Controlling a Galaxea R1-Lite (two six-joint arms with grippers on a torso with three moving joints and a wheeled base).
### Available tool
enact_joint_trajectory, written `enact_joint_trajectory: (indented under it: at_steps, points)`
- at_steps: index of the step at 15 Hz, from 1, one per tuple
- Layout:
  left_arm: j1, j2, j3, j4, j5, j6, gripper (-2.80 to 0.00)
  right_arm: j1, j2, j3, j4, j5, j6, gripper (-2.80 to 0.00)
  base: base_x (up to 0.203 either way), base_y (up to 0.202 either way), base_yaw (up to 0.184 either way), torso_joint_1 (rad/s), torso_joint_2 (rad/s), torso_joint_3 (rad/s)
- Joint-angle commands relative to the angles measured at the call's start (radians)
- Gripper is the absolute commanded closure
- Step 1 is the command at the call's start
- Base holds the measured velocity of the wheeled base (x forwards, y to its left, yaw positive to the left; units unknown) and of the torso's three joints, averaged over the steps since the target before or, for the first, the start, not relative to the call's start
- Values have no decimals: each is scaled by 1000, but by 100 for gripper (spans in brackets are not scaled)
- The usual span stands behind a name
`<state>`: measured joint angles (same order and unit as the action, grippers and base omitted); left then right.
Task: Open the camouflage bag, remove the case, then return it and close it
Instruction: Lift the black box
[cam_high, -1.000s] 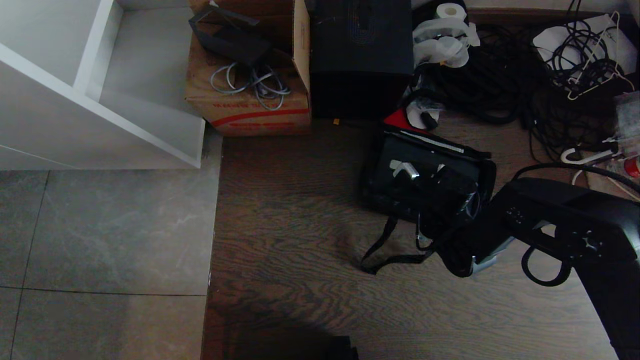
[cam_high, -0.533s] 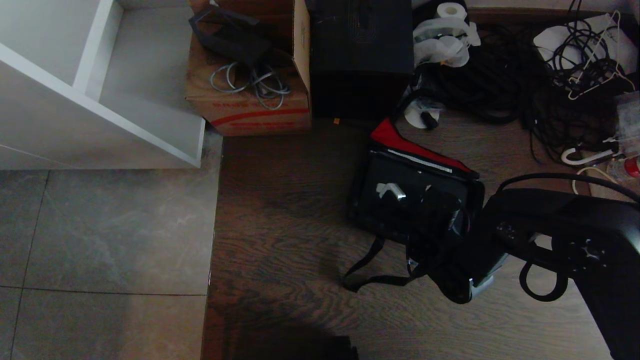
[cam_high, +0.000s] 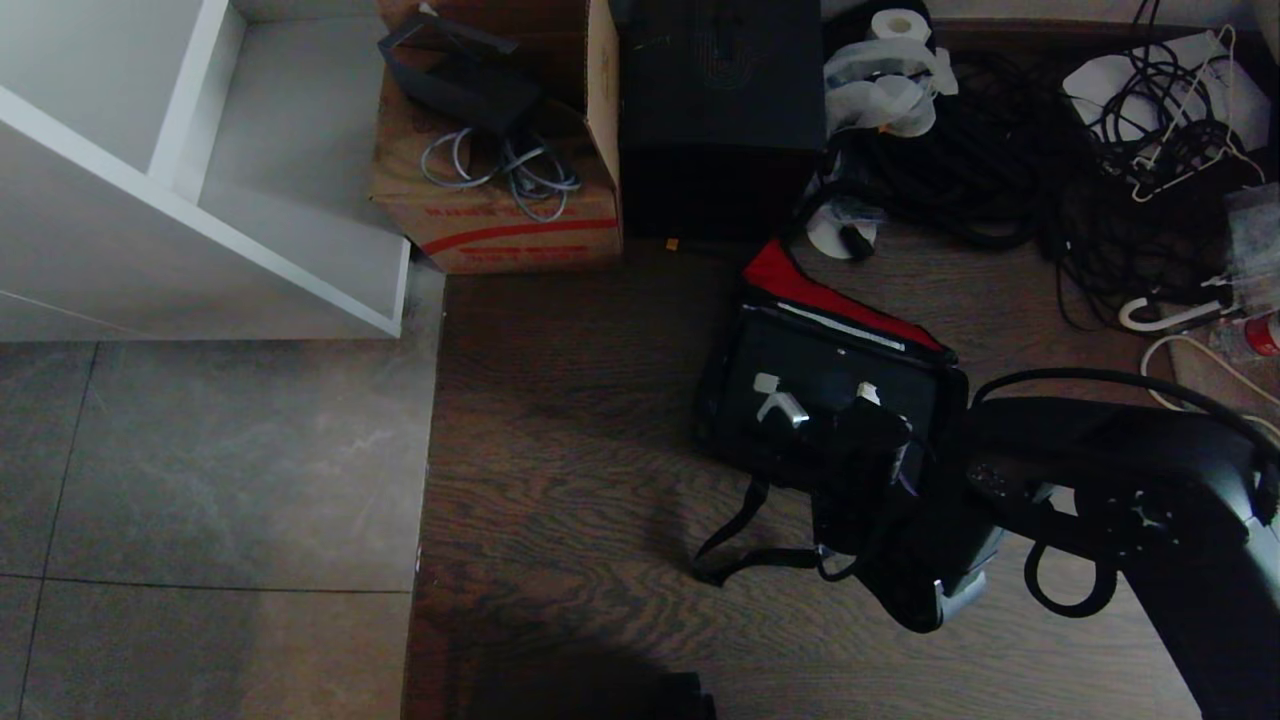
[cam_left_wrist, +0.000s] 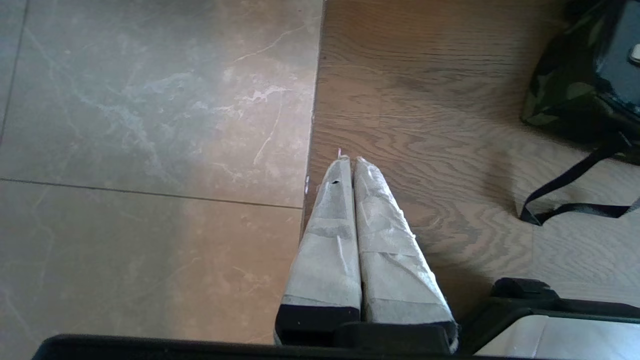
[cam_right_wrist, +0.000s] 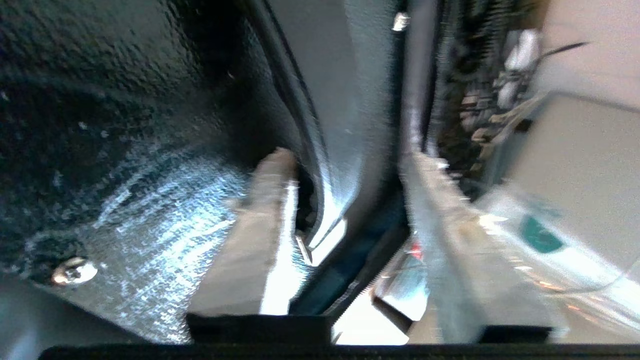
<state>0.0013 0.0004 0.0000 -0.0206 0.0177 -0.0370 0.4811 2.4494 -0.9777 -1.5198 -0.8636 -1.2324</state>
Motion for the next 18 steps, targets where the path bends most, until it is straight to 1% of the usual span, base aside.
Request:
enact_joint_trajectory:
  at_steps: [1,4,8,9,10,13,14,16,18]
  points:
    - [0,-2,11,-1,1,-1,0,1,13,8,-3,-2,-7,-280,0,0,0,0,0,0]
    - [0,-2,11,-1,1,-1,0,11,33,4,-10,9,-9,-280,0,0,0,0,0,0]
    - [0,-2,11,-1,1,-1,0,1,31,-44,-10,17,-28,-280,0,0,0,0,0,0]
    - [0,-2,11,-1,1,-1,0,-8,32,-64,-10,17,-30,-280,0,0,0,0,0,0]
    - [0,-2,11,-1,1,-1,0,-22,31,-117,-10,17,-31,-280,0,0,0,0,0,0]
    - [0,-2,11,-1,1,-1,0,-52,28,-174,-10,15,-35,-280,0,0,0,0,0,0]
    - [0,-2,11,-1,1,-1,0,-52,28,-175,-10,15,-35,-280,0,0,0,0,0,0]
    - [0,-2,11,-1,1,-1,0,-80,33,-245,-10,15,-41,-280,0,0,0,0,0,0]
    - [0,-2,11,-1,1,-1,0,-96,39,-262,-10,14,-45,-280,0,0,0,0,0,0]
